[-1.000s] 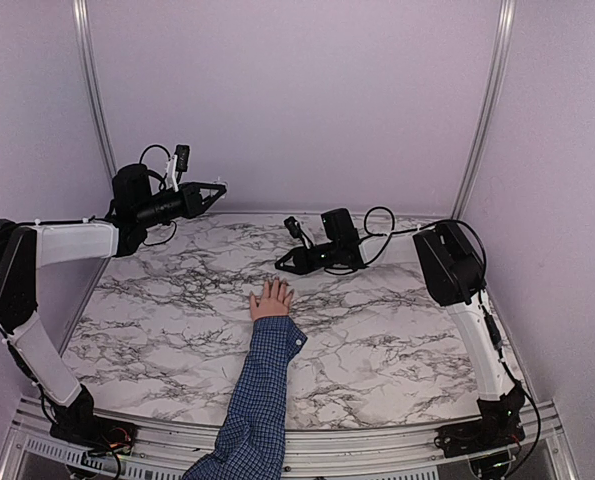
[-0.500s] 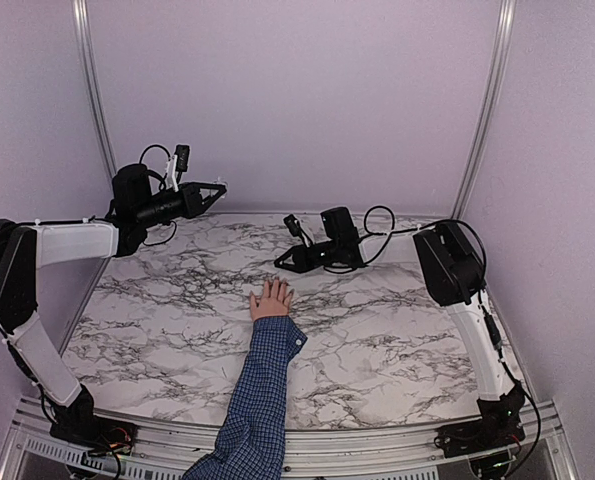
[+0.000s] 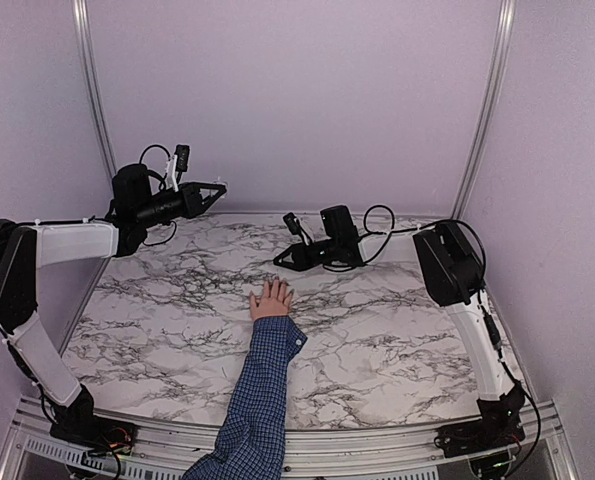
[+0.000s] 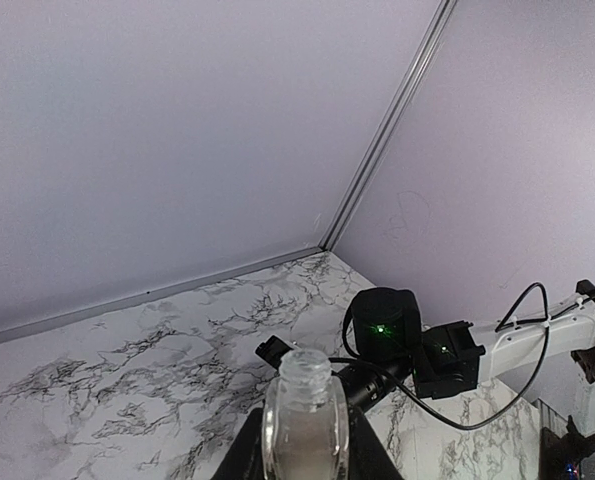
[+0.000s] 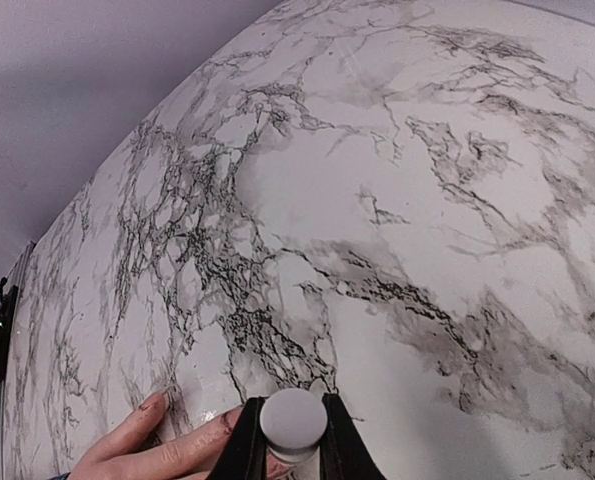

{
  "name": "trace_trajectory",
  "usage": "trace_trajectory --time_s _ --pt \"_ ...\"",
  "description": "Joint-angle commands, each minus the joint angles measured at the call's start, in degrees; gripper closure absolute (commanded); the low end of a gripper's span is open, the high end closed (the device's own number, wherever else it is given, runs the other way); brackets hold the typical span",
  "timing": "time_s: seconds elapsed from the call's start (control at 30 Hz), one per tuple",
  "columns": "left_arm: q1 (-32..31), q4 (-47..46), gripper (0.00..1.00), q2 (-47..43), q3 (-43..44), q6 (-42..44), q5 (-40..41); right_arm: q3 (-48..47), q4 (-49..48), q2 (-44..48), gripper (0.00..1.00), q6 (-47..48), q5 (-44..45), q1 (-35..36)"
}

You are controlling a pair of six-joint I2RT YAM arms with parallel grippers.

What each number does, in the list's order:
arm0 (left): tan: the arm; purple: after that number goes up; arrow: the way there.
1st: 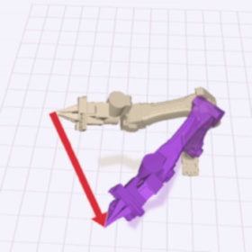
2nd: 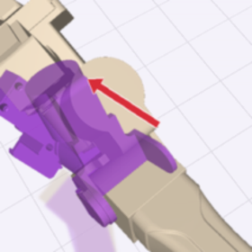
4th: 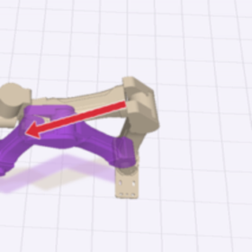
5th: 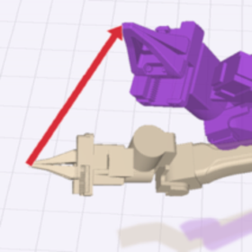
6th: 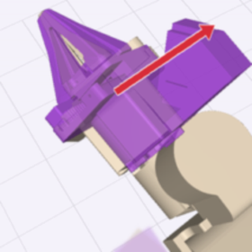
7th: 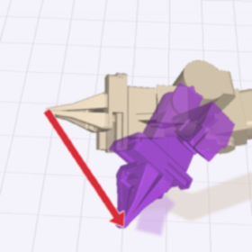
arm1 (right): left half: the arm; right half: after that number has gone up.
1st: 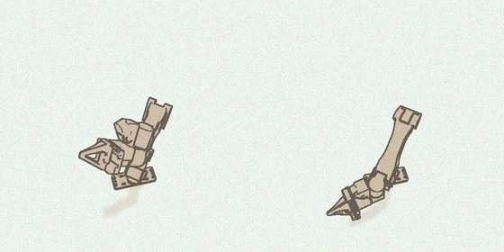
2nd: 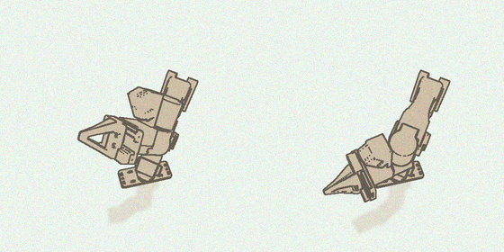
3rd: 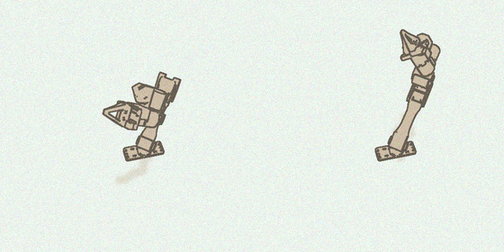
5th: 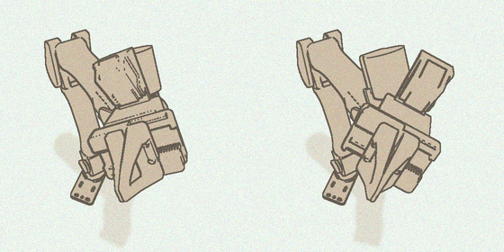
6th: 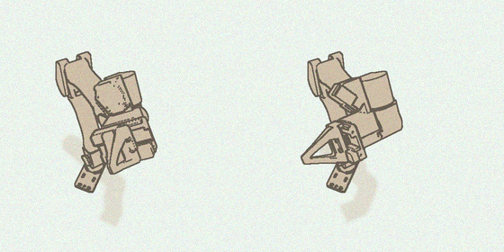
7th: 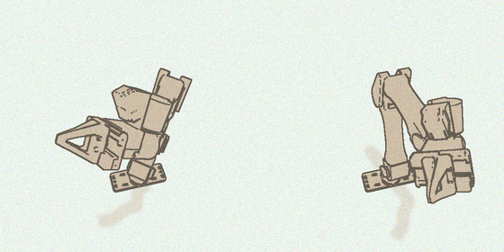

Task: Paint the nails
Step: Paint the hand on the nail.

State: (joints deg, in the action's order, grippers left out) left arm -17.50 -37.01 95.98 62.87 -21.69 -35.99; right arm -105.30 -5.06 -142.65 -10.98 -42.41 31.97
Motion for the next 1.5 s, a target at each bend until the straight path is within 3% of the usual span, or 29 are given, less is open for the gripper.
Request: trace_trajectory --time_s 0.0,1.07,1.47 --pt "0.6 -2.3 1.0 0.1 0.7 0.5 -0.9 -2.7 -0.5 -1.7 1.0 -1.0 -0.3 0.3" --pt "0.8 -2.4 1.0 -0.1 -0.2 0.2 -0.7 -4.8 -1.4 0.0 1.0 -1.1 -1.3 -0.2" --pt "0.8 -2.6 1.0 -0.8 -0.7 0.2 -0.4 -0.1 -3.1 4.0 1.0 -1.0 -3.5 -0.2"
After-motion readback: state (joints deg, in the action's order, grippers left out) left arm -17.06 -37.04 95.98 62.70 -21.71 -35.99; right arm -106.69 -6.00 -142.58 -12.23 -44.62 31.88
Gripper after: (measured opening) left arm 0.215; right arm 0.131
